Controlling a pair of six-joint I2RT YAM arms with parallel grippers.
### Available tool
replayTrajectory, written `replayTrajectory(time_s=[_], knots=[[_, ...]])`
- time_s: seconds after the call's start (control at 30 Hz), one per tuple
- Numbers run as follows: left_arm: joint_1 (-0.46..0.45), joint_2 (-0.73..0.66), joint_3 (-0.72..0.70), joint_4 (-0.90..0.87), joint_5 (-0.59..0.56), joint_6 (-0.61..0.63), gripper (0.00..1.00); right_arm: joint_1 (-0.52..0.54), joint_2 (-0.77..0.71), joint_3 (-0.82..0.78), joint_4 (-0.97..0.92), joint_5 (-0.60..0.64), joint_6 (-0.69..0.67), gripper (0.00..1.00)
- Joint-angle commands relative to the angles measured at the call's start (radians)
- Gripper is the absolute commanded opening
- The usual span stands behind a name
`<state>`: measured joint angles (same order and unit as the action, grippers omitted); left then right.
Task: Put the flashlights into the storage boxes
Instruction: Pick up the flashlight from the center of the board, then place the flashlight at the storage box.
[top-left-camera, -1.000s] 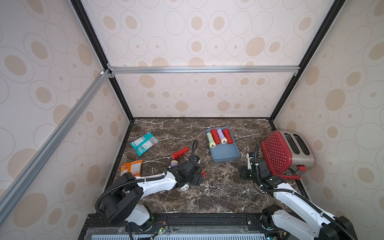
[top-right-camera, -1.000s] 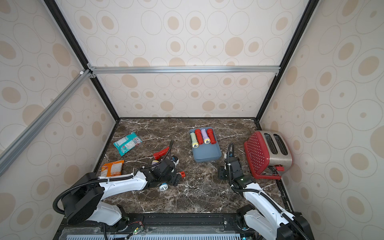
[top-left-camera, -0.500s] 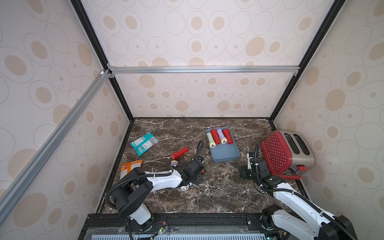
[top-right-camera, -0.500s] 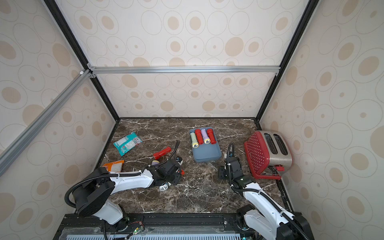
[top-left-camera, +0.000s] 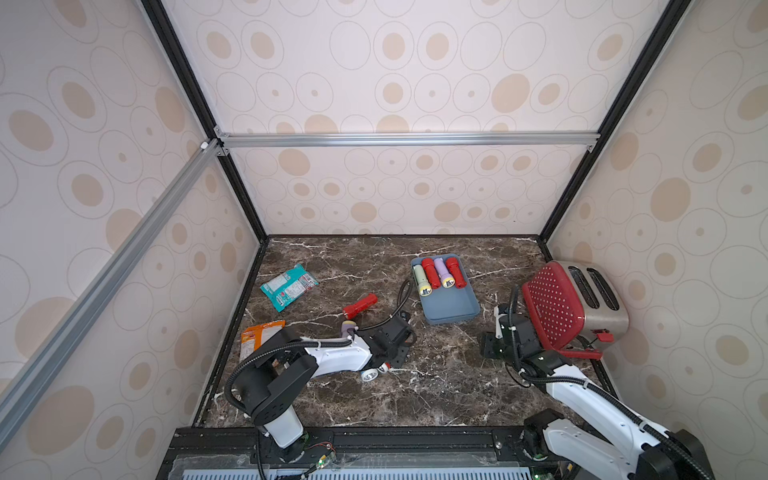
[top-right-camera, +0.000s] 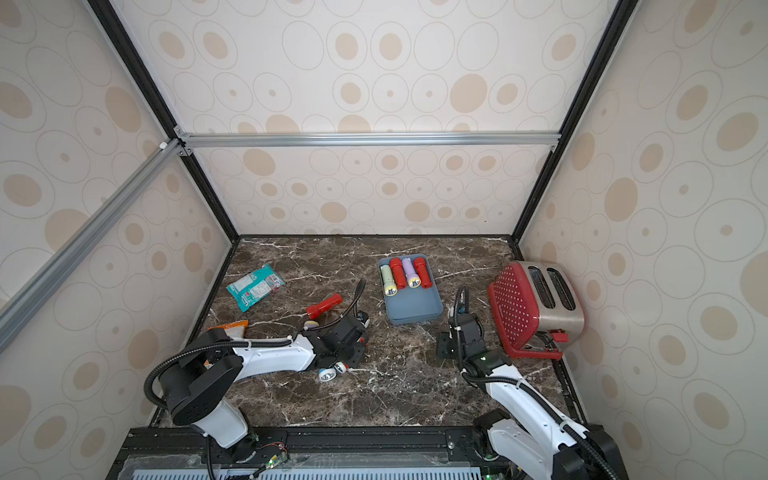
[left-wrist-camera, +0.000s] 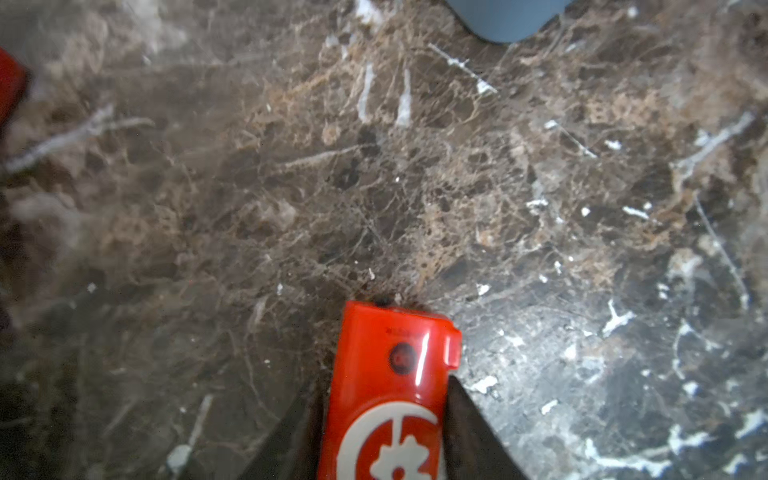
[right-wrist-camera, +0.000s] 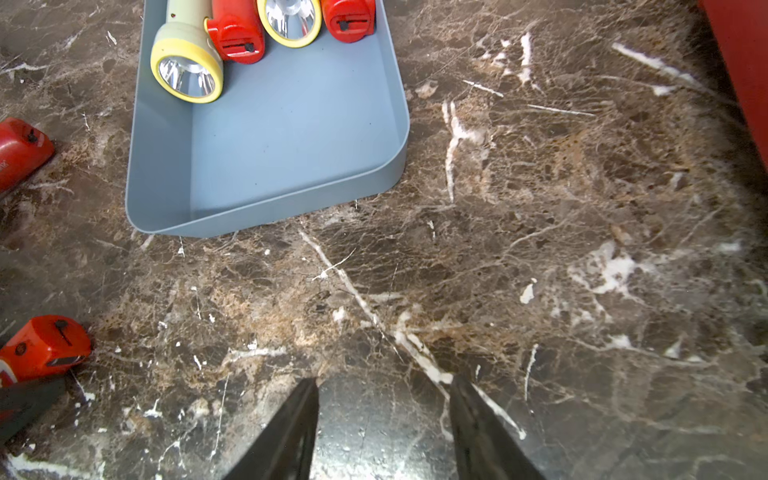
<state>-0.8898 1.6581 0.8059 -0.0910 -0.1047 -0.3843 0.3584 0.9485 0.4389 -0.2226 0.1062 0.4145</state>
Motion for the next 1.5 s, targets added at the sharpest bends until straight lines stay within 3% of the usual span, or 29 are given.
replayTrajectory(time_s=[0.0, 0.2, 0.27, 0.43, 0.53, 0.77, 1.17, 1.47], knots=[[-0.014, 0.017, 0.03, -0.032, 0.011, 0.003, 0.29, 0.004, 0.001, -0.002, 0.002, 0.012, 0.01, 0.53], [-0.015, 0.012, 0.079, -0.064, -0.005, -0.035, 0.25, 0.004, -0.009, -0.006, 0.002, 0.016, 0.01, 0.54], [-0.015, 0.018, 0.141, -0.105, -0.044, -0.089, 0.14, 0.004, -0.014, -0.007, 0.002, 0.017, 0.012, 0.53], [-0.014, 0.115, 0.414, -0.208, -0.124, -0.307, 0.0, 0.004, -0.026, -0.011, 0.002, 0.026, 0.014, 0.54], [-0.015, 0.19, 0.542, -0.169, -0.113, -0.409, 0.01, 0.004, -0.031, -0.012, -0.002, 0.025, 0.015, 0.53], [-0.009, 0.339, 0.69, 0.011, -0.128, -0.539, 0.03, 0.004, -0.074, -0.029, -0.005, 0.032, 0.019, 0.53], [-0.009, 0.318, 0.565, 0.336, -0.341, -0.587, 0.08, 0.004, -0.082, -0.037, 0.011, 0.004, 0.011, 0.53], [-0.005, 0.386, 0.562, 0.399, -0.401, -0.608, 0.07, 0.004, -0.092, -0.041, 0.012, 0.004, 0.011, 0.53]])
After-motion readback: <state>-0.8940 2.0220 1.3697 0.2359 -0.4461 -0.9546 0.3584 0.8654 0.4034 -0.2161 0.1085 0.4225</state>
